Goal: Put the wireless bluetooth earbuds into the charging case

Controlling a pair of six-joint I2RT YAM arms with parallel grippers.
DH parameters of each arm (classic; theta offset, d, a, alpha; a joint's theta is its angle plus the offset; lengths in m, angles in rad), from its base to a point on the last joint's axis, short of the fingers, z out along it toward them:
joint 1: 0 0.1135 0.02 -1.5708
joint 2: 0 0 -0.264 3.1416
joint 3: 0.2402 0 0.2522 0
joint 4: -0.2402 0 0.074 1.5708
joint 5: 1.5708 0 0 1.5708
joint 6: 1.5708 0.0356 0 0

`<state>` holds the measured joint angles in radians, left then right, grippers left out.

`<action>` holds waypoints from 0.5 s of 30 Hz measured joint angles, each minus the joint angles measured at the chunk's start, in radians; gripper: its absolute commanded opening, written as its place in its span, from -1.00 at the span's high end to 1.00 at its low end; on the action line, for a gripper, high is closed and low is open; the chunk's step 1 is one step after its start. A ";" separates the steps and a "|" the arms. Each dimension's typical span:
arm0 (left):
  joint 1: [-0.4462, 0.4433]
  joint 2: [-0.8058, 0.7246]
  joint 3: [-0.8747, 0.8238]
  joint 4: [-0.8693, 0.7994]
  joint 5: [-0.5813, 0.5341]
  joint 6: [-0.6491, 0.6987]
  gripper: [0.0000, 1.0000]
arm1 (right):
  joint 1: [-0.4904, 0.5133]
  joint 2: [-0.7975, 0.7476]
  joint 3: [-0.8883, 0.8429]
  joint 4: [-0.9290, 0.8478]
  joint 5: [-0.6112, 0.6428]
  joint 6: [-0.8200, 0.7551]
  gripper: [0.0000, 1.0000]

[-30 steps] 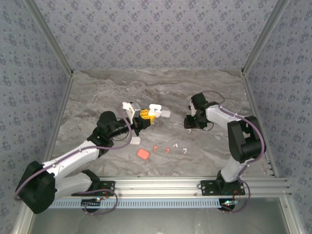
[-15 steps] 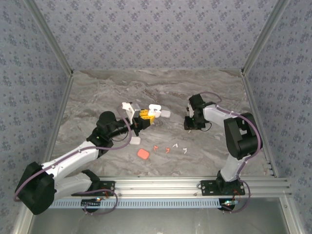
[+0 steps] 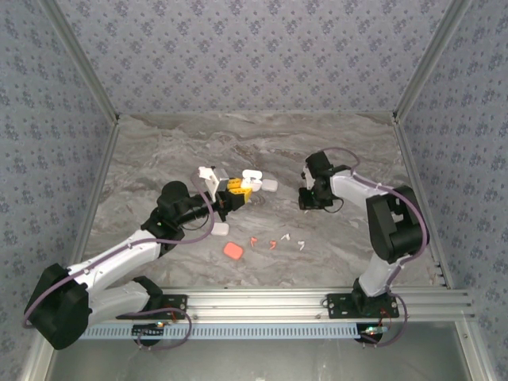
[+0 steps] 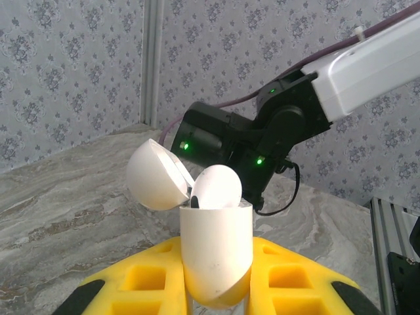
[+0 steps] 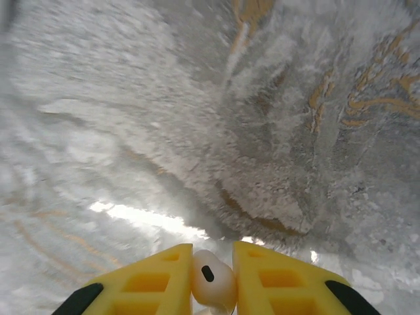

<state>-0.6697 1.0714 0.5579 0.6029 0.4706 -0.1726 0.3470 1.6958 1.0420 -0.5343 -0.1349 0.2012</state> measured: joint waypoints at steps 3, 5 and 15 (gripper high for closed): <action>0.000 0.000 0.000 0.001 0.000 -0.003 1.00 | 0.010 -0.113 -0.009 0.016 -0.012 -0.027 0.56; 0.000 0.003 0.000 0.009 0.000 -0.011 1.00 | 0.017 -0.209 -0.013 0.037 -0.030 -0.045 0.56; 0.000 0.121 0.056 0.030 -0.007 -0.137 1.00 | 0.070 -0.618 -0.039 0.250 -0.171 -0.117 0.54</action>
<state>-0.6697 1.1923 0.6140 0.6331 0.4633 -0.3096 0.4168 1.0775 1.0027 -0.2840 -0.3058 0.0845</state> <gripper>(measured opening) 0.206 0.230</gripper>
